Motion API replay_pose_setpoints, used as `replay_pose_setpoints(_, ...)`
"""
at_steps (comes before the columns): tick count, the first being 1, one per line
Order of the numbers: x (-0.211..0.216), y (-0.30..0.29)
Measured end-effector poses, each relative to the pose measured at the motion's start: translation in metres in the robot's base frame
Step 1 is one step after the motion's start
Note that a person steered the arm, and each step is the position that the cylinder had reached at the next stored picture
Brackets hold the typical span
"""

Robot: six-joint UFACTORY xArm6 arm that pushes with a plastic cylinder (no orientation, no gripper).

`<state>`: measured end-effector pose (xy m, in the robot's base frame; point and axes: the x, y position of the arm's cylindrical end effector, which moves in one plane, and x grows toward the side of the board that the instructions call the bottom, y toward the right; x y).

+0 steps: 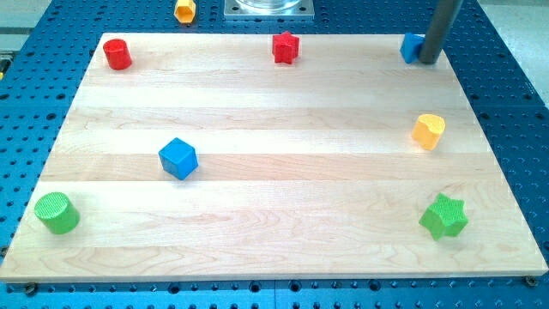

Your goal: Drag the heart to the top left side of the green star

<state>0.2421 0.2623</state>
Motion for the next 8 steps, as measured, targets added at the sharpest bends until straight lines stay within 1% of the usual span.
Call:
replay_pose_setpoints(1, -0.014, -0.002)
replay_pose_setpoints(2, 0.011, -0.012)
replay_pose_setpoints(3, 0.019, -0.012)
replay_pose_setpoints(6, 0.019, -0.014)
replay_pose_setpoints(8, 0.028, -0.014)
